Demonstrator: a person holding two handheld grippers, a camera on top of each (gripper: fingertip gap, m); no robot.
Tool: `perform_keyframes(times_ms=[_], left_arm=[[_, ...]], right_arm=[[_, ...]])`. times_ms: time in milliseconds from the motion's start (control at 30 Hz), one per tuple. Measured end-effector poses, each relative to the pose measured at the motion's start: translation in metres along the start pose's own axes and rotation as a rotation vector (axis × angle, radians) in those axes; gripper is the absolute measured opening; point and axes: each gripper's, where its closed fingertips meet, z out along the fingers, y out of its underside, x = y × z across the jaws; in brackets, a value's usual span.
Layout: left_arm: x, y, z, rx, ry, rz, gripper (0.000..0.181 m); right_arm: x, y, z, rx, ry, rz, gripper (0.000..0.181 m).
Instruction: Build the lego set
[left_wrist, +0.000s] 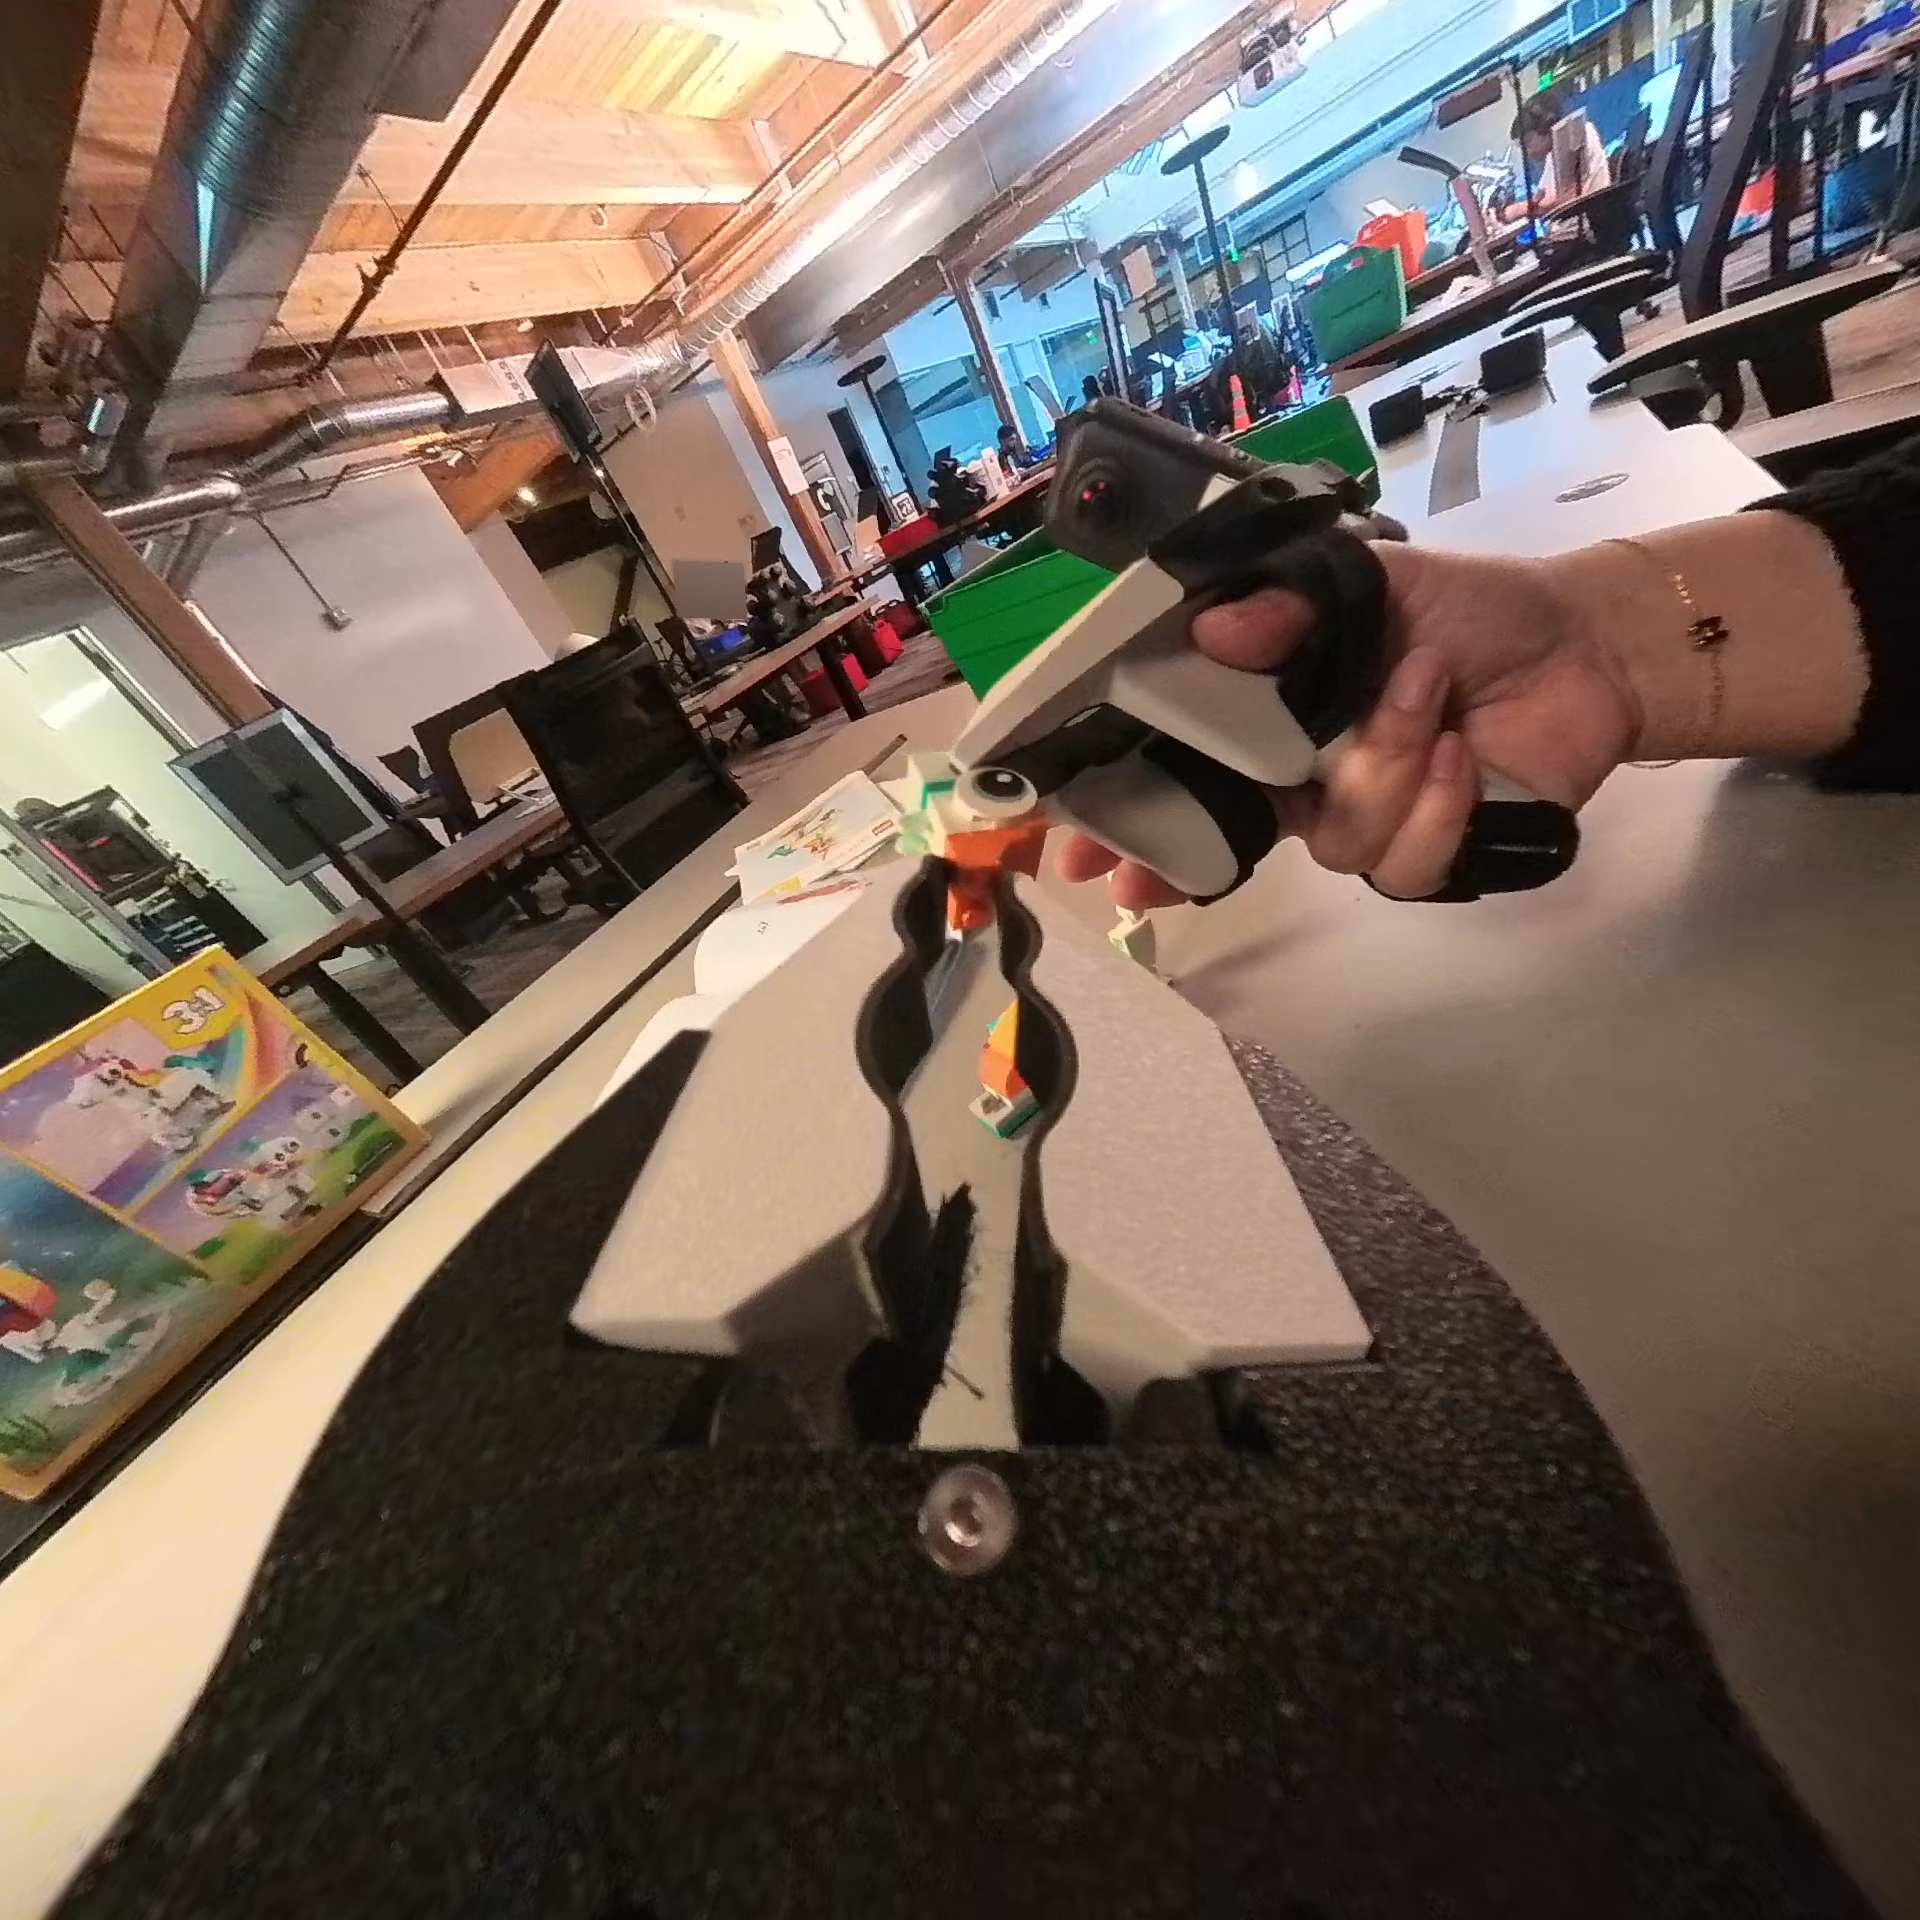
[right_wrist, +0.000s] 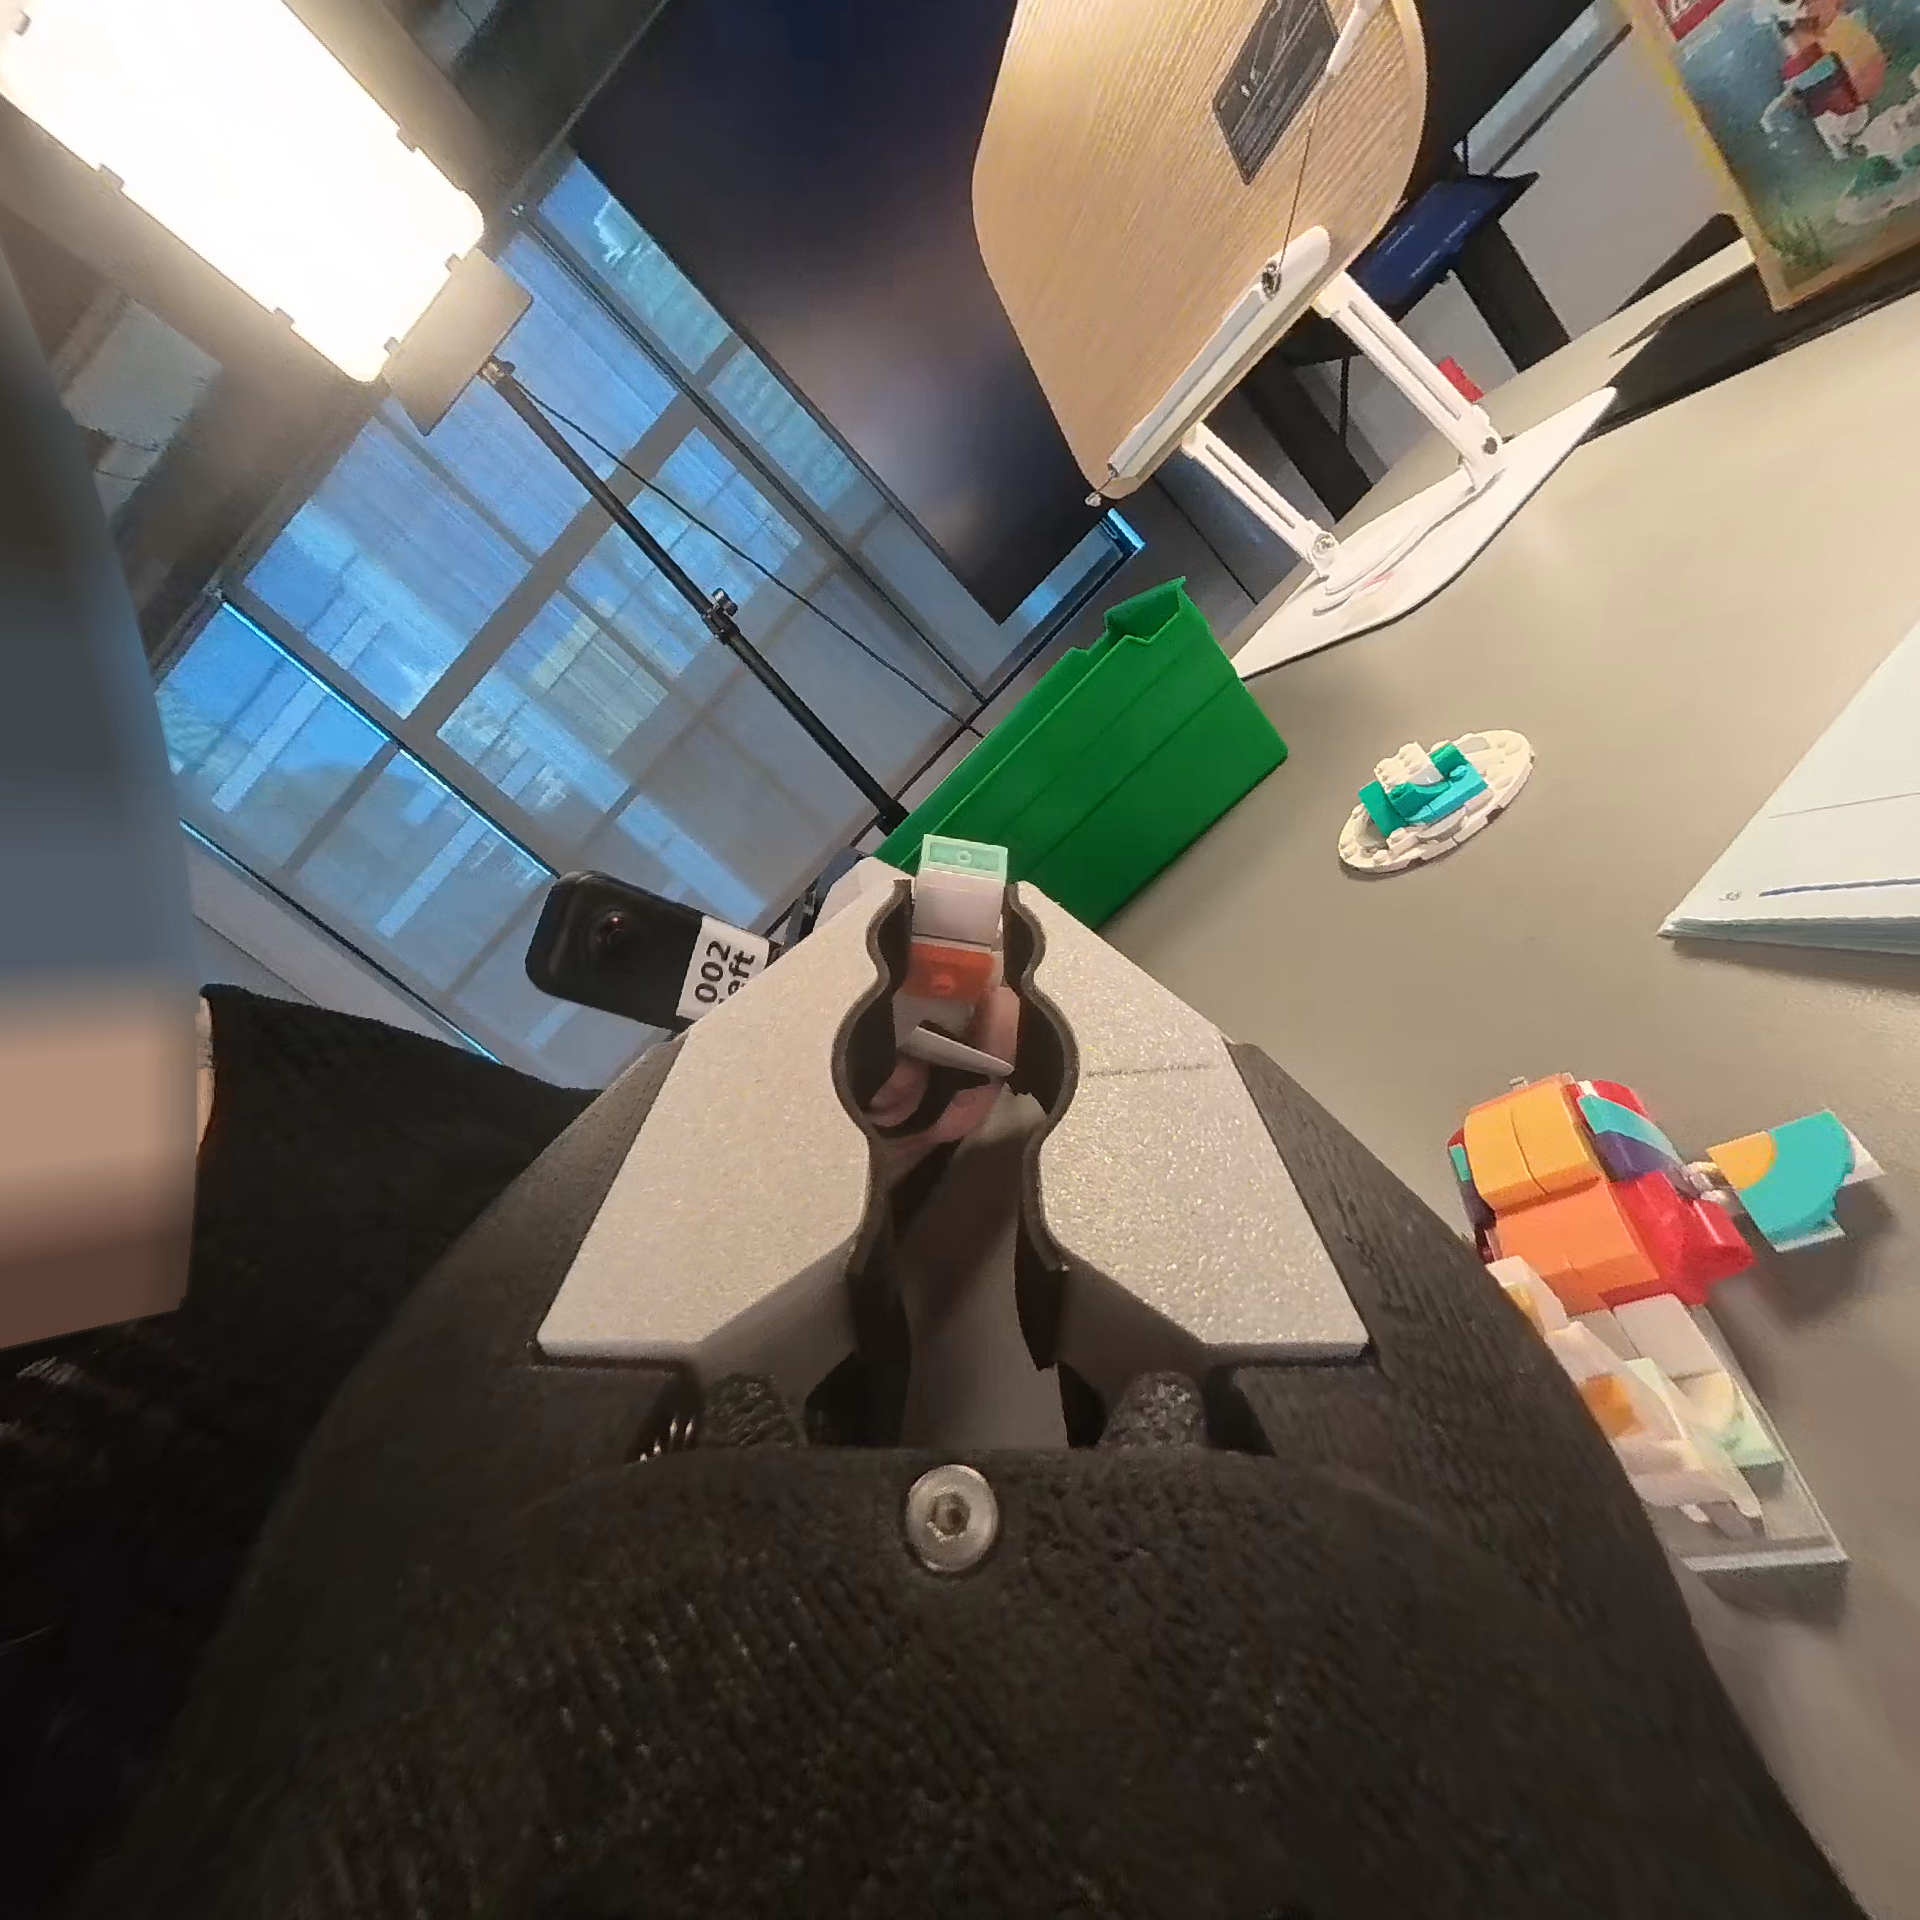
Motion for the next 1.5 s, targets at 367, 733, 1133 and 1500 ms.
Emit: perform_keyframes(times_ms=[367, 733, 1133, 1500], left_arm=[[-0.0043, 0.0002, -0.0005, 0.007, -0.024, -0.003, 0.006], [-0.0042, 0.0012, -0.0004, 0.008, -0.019, -0.018, 0.006], [-0.0063, 0.0018, -0.001, 0.008, -0.035, -0.012, 0.006], [-0.0057, 0.0025, -0.001, 0.007, -0.04, -0.003, 0.006]], right_arm=[[0.0017, 0.0006, -0.0009, -0.005, 0.0, 0.019, 0.015], [0.0027, 0.0003, -0.0007, -0.006, 0.003, 0.012, 0.015], [0.0031, 0.0006, -0.0005, -0.007, 0.005, 0.011, 0.015], [0.0034, 0.0009, -0.0005, -0.008, 0.006, 0.013, 0.015]])
